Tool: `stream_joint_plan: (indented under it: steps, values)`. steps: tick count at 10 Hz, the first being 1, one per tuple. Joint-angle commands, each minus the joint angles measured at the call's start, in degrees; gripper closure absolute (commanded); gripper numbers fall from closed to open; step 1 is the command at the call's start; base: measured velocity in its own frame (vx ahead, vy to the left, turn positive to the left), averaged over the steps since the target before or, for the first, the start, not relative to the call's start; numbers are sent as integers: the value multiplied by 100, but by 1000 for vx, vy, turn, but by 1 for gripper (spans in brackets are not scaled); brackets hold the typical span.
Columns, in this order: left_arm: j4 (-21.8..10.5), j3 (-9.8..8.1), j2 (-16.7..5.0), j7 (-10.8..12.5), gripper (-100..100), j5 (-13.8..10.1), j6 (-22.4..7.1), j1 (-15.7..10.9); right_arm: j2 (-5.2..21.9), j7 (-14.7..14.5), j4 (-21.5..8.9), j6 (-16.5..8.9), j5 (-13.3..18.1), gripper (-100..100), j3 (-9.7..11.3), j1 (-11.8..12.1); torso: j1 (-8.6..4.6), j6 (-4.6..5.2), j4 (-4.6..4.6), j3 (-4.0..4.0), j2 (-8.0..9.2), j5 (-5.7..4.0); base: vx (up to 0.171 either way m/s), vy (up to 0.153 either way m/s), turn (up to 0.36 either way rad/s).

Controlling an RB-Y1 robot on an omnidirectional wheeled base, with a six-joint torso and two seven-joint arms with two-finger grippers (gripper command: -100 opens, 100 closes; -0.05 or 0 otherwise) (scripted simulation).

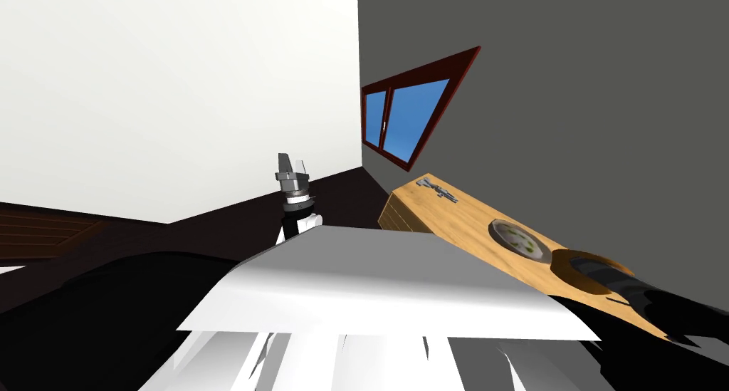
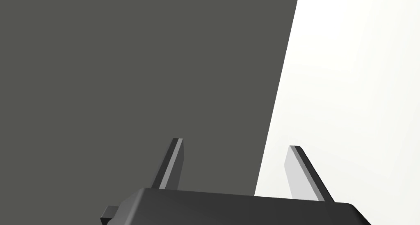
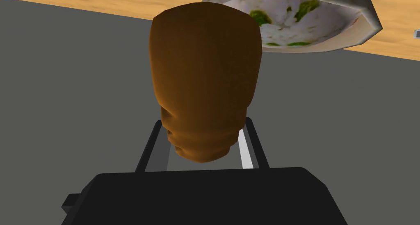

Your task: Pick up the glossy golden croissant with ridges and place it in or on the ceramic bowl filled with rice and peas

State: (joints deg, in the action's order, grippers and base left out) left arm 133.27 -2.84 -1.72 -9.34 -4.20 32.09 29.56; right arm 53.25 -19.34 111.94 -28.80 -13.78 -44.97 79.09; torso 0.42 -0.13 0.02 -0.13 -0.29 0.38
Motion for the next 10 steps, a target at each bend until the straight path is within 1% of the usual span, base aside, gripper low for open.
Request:
stream_joint_plan:
  steps: [1,4,5,6,10]
  values:
    - [0,0,0,0,0,0,0,0,157,233,-64,21,38,100,-146,55,0,0,0,0,0,0,83,-17,109]
    - [0,0,0,0,0,0,0,0,323,507,-115,52,115,100,-305,91,1,-3,-2,-6,-10,5,82,-24,63]
    - [0,0,0,0,0,0,0,0,297,441,-100,23,103,100,-261,69,4,-2,-1,-4,-7,6,33,-14,24]
    - [0,0,0,0,0,0,0,0,305,465,-95,27,106,-100,-273,66,10,6,2,5,10,5,8,-3,4]
    - [0,0,0,0,0,0,0,0,306,463,-94,28,106,-100,-273,65,17,8,8,21,35,8,0,0,0]
